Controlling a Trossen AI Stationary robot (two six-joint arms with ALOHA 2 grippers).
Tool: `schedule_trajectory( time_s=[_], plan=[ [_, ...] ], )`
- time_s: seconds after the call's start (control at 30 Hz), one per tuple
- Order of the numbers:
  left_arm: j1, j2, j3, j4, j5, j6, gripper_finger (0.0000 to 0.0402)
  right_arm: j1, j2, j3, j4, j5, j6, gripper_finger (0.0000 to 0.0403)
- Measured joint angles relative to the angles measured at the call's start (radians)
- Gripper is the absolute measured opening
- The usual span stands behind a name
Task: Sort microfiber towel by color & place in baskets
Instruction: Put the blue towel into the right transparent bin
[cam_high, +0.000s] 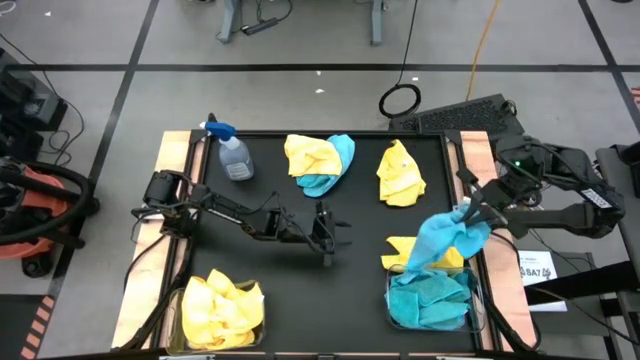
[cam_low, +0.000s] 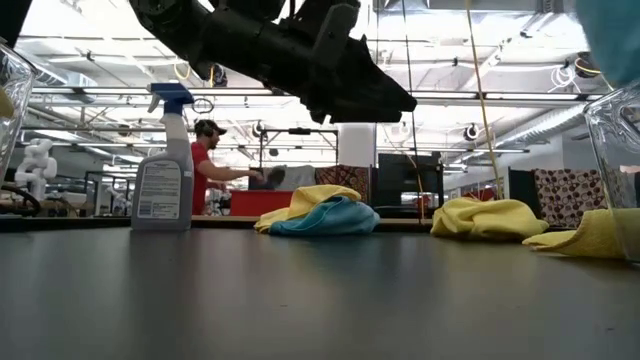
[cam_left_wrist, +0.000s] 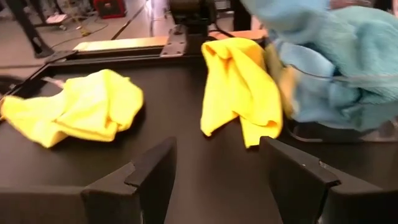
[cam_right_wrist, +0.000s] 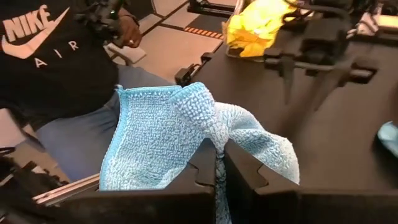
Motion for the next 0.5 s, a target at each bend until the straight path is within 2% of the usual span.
schedule_trajectory(
  time_s=[0.27,0.5],
  plan=[
    [0.021,0.000,0.000,0.001,-0.040,-0.073,0.0235,0.054,-0.108,-0.178,-0.001,-0.054,0.013,0.0004],
    [0.032,0.000,0.000,0.001,-0.088,-0.099,0.0235,0.092,-0.175,-0.372,0.122,-0.153,0.016,0.0004]
  ],
)
